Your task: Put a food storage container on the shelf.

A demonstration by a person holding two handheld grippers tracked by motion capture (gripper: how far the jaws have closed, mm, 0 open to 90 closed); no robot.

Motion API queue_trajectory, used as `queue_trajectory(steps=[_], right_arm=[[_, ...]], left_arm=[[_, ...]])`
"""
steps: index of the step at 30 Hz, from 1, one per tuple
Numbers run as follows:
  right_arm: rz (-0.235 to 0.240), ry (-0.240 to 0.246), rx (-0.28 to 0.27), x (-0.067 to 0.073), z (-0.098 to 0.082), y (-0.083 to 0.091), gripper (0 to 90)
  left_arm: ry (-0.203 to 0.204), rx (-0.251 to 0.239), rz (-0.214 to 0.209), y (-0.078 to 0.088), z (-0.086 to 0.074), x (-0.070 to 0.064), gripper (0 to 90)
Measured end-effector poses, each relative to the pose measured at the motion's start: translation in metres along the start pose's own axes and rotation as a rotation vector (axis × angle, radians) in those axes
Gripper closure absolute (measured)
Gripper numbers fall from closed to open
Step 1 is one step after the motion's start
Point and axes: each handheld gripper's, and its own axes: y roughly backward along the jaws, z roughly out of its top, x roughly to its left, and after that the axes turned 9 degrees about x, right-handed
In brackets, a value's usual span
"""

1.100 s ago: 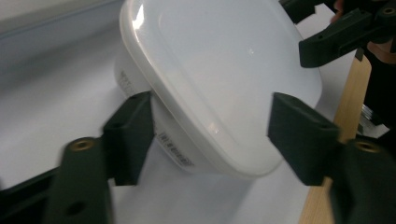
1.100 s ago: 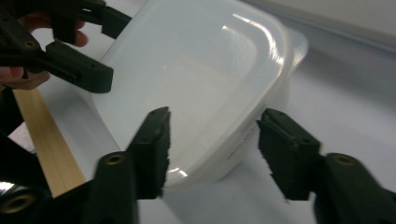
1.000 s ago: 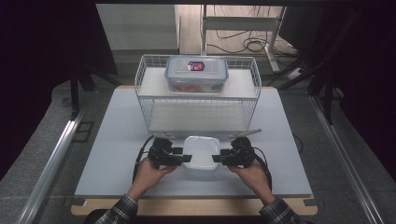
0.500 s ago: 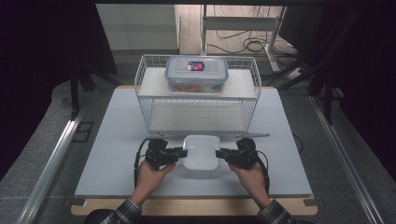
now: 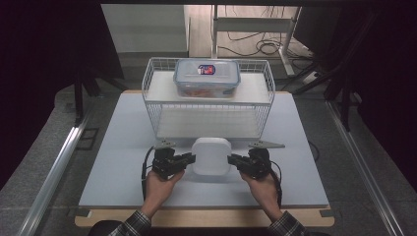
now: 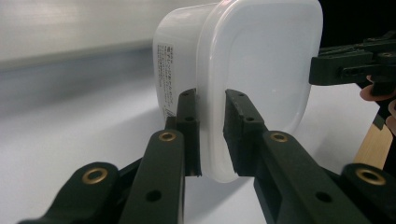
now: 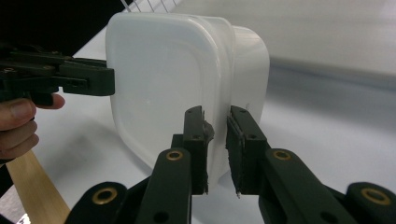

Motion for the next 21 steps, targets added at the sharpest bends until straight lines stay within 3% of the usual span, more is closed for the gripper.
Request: queue_trajectory(steps=[21], right_arm=[[-0.053, 0.182, -0.167, 0.025, 0.037, 0.027, 78.4]], left_arm=[[-0.116, -0.135, 0.073, 0.033, 0.028, -0.011, 77.1]])
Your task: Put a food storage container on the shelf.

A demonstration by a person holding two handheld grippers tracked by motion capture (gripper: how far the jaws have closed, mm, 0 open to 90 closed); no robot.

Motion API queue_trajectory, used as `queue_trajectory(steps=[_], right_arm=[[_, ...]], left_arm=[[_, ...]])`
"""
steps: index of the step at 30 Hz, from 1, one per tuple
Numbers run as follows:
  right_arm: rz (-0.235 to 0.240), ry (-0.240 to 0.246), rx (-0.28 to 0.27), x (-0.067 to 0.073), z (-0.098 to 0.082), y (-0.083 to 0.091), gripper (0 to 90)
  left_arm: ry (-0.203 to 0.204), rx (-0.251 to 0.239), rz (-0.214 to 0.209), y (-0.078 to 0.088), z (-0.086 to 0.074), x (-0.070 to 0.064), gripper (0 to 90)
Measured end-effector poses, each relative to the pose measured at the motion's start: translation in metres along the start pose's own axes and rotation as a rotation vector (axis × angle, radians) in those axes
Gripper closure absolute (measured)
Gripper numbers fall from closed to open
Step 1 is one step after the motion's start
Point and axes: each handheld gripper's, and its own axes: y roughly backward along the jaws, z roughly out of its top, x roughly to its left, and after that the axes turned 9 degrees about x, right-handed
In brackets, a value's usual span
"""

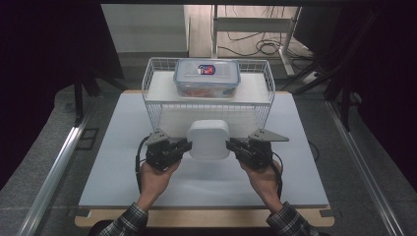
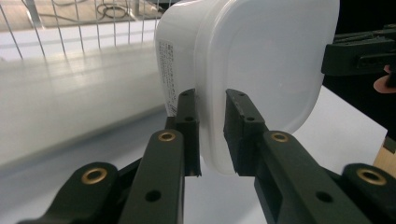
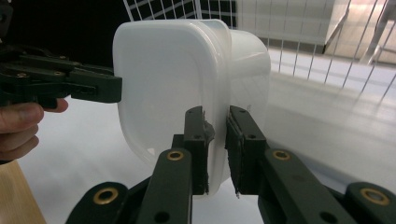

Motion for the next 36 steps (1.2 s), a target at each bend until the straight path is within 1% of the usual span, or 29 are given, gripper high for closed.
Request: queue_trajectory(steps=[4, 10, 17, 23, 31, 36], right_arm=[[-0.006, 0.023, -0.024, 0.001, 0.011, 0.004, 78.4], [-0.02, 0.06, -0.08, 0.003, 0.028, 0.011, 78.4], [-0.036, 0.089, -0.13, 0.004, 0.046, 0.018, 78.2], [-0.04, 0.104, -0.17, 0.005, 0.06, 0.022, 78.1], [-0.043, 0.128, -0.202, 0.007, 0.083, 0.027, 78.0], [-0.038, 0.13, -0.221, 0.007, 0.097, 0.03, 77.9]], left_arm=[[-0.02, -0.024, 0.013, 0.007, 0.011, -0.001, 77.1], [-0.064, -0.058, 0.039, 0.018, 0.03, -0.004, 77.2], [-0.099, -0.095, 0.06, 0.027, 0.05, -0.007, 77.1], [-0.116, -0.123, 0.071, 0.036, 0.063, -0.008, 77.1], [-0.13, -0.162, 0.085, 0.048, 0.082, -0.007, 77.1], [-0.14, -0.179, 0.093, 0.056, 0.094, -0.007, 77.2]])
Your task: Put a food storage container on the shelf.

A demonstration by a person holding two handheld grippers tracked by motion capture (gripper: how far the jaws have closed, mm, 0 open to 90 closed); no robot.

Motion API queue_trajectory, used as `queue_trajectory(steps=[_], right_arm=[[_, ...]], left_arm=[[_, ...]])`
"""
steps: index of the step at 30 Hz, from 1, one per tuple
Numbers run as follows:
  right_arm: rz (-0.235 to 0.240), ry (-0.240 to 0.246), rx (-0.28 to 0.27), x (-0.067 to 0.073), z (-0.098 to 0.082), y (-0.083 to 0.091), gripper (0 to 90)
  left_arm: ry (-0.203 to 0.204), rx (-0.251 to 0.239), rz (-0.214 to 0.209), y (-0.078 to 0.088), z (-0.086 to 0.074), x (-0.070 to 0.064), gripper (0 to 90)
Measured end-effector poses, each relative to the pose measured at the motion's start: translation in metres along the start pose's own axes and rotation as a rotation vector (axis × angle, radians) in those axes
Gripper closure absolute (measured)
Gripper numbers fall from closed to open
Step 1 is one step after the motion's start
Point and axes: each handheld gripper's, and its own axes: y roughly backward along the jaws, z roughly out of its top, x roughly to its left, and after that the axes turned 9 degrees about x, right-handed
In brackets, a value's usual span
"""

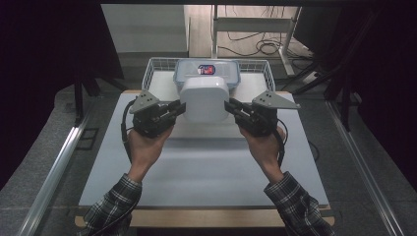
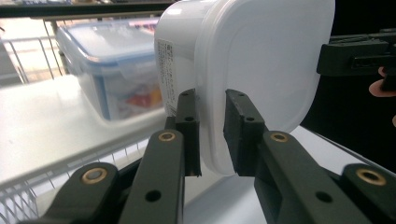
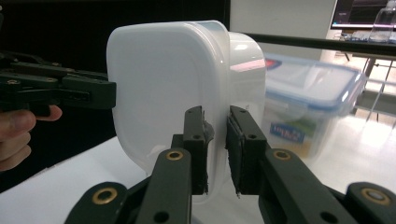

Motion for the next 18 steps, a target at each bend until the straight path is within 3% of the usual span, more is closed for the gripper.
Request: queue_trajectory(steps=[18], right_arm=[[-0.002, -0.011, -0.036, -0.01, 0.043, -0.005, 77.1]], left_arm=[[-0.025, -0.023, 0.017, 0.008, 0.044, 0.011, 77.3]])
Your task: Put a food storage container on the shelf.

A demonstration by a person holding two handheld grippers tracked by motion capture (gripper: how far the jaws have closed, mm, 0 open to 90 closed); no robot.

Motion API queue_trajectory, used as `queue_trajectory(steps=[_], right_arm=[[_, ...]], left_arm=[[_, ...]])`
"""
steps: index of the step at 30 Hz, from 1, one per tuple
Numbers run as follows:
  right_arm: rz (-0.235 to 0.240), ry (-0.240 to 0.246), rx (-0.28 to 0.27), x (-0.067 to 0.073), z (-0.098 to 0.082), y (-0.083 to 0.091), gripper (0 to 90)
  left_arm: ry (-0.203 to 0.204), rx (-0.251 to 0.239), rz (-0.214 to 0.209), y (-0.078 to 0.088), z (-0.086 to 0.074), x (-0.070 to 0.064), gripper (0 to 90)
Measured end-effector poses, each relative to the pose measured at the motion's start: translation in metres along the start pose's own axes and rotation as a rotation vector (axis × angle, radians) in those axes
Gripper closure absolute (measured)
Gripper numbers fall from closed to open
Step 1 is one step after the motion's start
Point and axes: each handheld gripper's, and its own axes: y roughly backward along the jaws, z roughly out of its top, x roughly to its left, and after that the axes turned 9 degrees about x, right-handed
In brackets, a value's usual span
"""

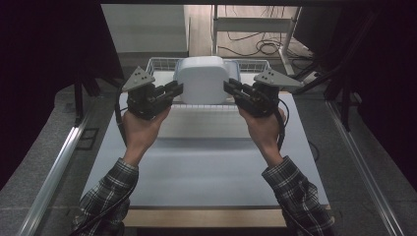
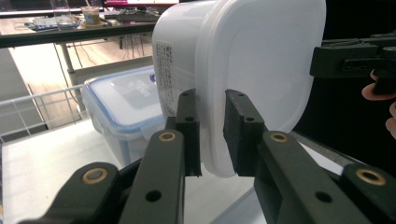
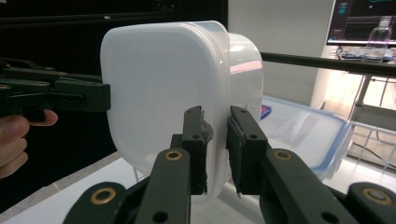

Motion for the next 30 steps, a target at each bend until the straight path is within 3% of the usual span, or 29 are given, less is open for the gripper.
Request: queue_trajectory(steps=[6, 13, 30], right_arm=[[-0.025, -0.01, 0.012, -0.007, 0.008, -0.008, 76.3], [-0.037, -0.019, 0.004, -0.012, 0.015, -0.013, 75.3], [-0.06, -0.034, 0.013, -0.02, 0.028, -0.025, 69.5]], left_arm=[[-0.006, 0.011, -0.002, -0.008, 0.009, 0.007, 77.2], [0.016, 0.006, -0.025, -0.013, 0.017, 0.014, 76.3], [0.038, 0.009, -0.013, -0.024, 0.033, 0.021, 71.6]])
